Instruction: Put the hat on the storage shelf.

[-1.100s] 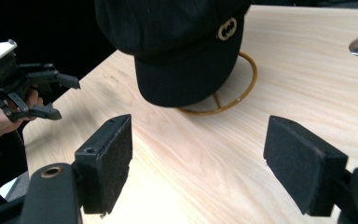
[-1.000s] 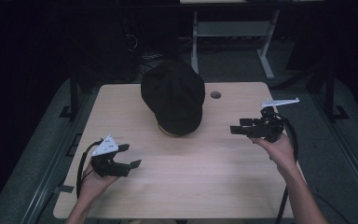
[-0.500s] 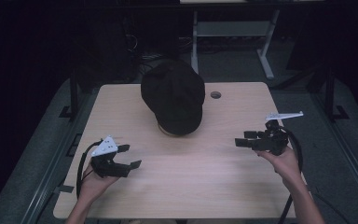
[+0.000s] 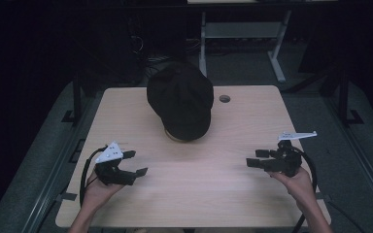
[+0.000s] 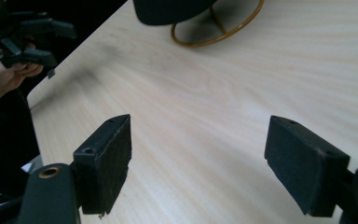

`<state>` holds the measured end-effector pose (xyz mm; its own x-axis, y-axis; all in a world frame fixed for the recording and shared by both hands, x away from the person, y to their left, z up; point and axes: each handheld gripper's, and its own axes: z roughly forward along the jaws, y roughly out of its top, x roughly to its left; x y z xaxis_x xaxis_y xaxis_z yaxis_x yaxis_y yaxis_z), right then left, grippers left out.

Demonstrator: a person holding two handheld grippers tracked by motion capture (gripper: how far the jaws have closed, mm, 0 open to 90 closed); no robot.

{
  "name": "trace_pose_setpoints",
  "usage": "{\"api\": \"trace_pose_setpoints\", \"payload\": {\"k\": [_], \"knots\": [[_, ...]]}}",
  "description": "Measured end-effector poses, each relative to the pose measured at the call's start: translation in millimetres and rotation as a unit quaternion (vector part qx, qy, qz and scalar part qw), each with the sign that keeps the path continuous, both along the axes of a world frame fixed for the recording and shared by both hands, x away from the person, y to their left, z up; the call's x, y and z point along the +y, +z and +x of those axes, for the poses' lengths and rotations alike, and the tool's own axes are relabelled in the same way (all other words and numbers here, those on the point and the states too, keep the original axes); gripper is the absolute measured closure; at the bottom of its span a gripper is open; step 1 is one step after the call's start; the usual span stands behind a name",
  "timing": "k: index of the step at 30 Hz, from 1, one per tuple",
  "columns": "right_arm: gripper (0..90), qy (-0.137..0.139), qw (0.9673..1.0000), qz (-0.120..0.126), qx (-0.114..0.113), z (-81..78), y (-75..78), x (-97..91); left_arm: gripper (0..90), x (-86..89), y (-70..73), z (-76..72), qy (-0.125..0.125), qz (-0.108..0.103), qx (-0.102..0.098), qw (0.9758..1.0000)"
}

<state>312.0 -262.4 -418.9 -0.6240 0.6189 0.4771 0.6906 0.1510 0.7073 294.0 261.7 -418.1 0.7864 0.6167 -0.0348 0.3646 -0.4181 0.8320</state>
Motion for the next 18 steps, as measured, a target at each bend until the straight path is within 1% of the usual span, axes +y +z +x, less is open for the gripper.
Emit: {"api": "trace_pose_setpoints", "payload": {"k": [2, 4, 5, 6, 7, 8, 9, 10, 11, 12, 13, 14, 18], "knots": [[22.4, 0.002, 1.0, -0.003, -0.002, -7.0, -4.5, -0.1, 18.8, 0.6, 0.1, 0.1, 0.001, -0.001, -0.001, 1.0], [22.4, 0.002, 1.0, 0.0, 0.0, -9.6, -5.7, -0.1, 18.8, 0.7, 0.1, 0.1, 0.001, -0.002, -0.001, 1.0], [22.4, 0.003, 1.0, -0.002, 0.003, -14.3, -7.7, -0.2, 18.8, 0.6, -0.1, 0.2, 0.001, -0.005, 0.002, 1.0], [22.4, 0.004, 1.0, -0.002, -0.001, -16.2, -9.1, -0.5, 18.8, 0.3, -0.3, 0.4, 0.0, -0.005, 0.004, 1.0], [22.4, 0.004, 1.0, -0.002, -0.001, -16.2, -9.1, -0.5, 18.8, 0.3, -0.3, 0.4, 0.0, -0.005, 0.004, 1.0], [22.3, 0.004, 1.0, -0.003, -0.001, -20.9, -11.2, -0.8, 18.8, 0.1, -0.2, 0.6, -0.003, -0.005, 0.006, 1.0], [22.3, 0.004, 1.0, -0.003, -0.001, -20.9, -11.2, -0.8, 18.8, 0.1, -0.2, 0.6, -0.003, -0.005, 0.006, 1.0], [22.0, 0.003, 1.0, -0.007, -0.003, -25.9, -13.4, -0.6, 18.8, -0.5, -0.3, 0.6, -0.004, -0.007, 0.009, 0.9999], [22.0, 0.003, 1.0, -0.007, -0.003, -25.9, -13.4, -0.6, 18.8, -0.5, -0.3, 0.6, -0.004, -0.007, 0.009, 0.9999], [22.0, 0.001, 1.0, -0.005, -0.007, -30.0, -15.2, -0.6, 18.8, -0.8, -0.5, 0.7, -0.004, -0.008, 0.01, 0.9999], [20.8, 0.002, 0.9999, 0.006, -0.014, -36.0, -18.3, -0.8, 18.8, -1.5, -0.9, 1.1, -0.004, -0.009, 0.013, 0.9999], [20.5, 0.005, 0.9998, 0.011, -0.015, -38.5, -19.8, -0.8, 18.8, -1.7, -1.0, 1.3, -0.004, -0.009, 0.013, 0.9999], [20.6, 0.009, 0.9997, 0.017, -0.016, -45.5, -22.5, 0.2, 18.8, -2.5, -1.2, 1.3, -0.006, -0.008, 0.013, 0.9999]]}}
